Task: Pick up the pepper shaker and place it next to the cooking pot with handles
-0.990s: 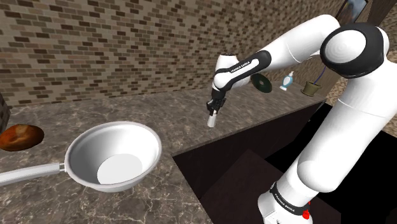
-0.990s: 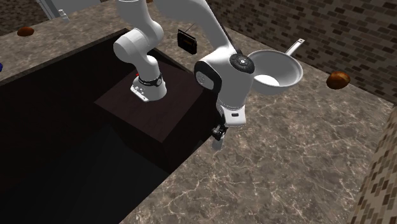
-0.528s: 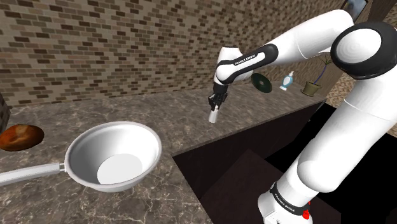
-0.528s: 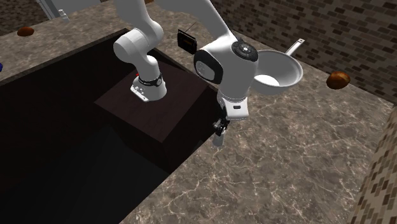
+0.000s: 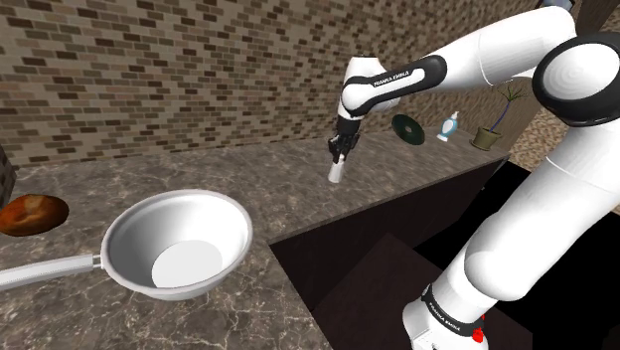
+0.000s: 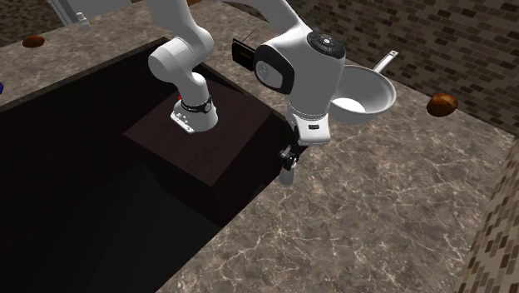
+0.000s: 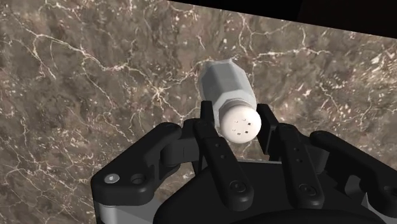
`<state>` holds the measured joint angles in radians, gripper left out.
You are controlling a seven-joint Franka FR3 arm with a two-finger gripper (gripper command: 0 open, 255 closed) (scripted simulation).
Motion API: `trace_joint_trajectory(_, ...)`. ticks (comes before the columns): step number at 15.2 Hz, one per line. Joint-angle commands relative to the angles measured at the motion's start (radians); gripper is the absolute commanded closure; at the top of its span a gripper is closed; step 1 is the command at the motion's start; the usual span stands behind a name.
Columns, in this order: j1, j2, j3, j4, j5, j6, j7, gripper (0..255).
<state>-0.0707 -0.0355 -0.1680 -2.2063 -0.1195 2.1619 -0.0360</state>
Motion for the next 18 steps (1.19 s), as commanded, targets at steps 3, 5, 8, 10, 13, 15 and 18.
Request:
trace_joint_trajectory(3,0.001,-0.021,0.001,0.031,0.0,-0.052,-0.003,255)
trace_joint_trajectory(5,0.002,-0.032,0.002,0.047,0.0,-0.079,-0.004,255)
trace_joint_trajectory(8,0.002,-0.046,0.003,0.073,0.0,-0.119,-0.006,255)
trace_joint_trajectory(10,0.003,-0.054,0.004,0.091,0.0,-0.145,-0.008,255)
trace_joint_trajectory(13,0.003,-0.065,0.005,0.12,0.0,-0.185,-0.01,255)
trace_joint_trajectory(15,0.004,-0.072,0.006,0.14,0.001,-0.212,-0.012,255)
trace_joint_trajectory(18,0.023,-0.114,0.032,0.105,-0.002,-0.223,0.034,255)
